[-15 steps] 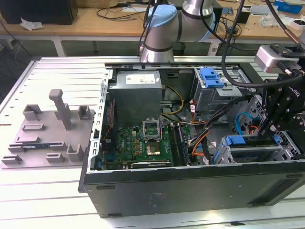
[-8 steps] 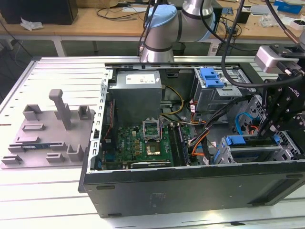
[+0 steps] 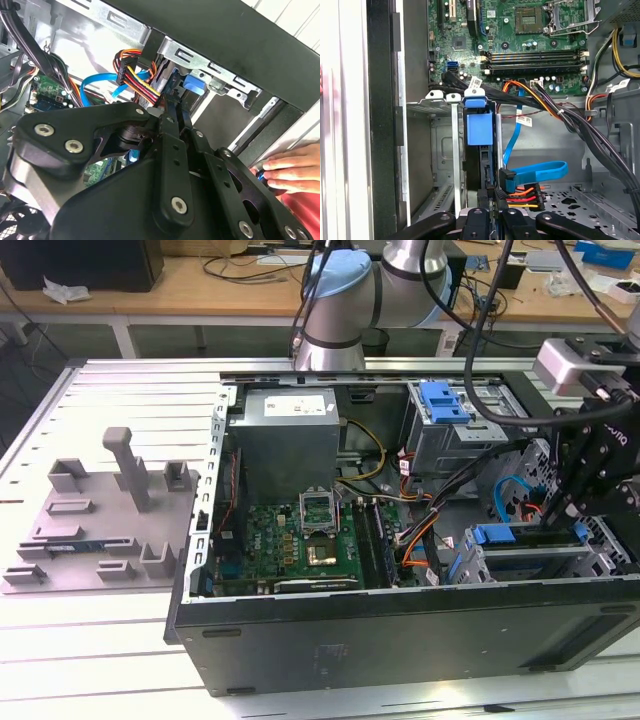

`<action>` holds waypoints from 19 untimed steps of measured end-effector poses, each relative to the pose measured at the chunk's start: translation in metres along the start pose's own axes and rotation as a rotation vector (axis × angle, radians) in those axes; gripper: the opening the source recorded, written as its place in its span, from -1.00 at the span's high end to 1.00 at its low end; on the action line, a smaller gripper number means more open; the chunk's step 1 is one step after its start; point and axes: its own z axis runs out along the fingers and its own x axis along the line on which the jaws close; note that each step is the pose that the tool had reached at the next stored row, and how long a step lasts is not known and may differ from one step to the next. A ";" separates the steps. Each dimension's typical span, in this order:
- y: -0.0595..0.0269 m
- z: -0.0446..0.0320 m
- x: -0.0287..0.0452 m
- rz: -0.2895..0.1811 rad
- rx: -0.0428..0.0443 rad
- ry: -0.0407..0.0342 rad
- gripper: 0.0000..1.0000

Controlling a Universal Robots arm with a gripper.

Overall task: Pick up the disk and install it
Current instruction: 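Insert the first disk wire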

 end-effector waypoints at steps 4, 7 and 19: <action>-0.0001 0.0017 -0.0001 0.000 0.0000 0.0001 0.66; -0.0002 0.0032 -0.0002 0.000 0.0000 0.0000 0.66; -0.0002 0.0059 -0.0003 0.000 -0.0001 -0.0007 0.65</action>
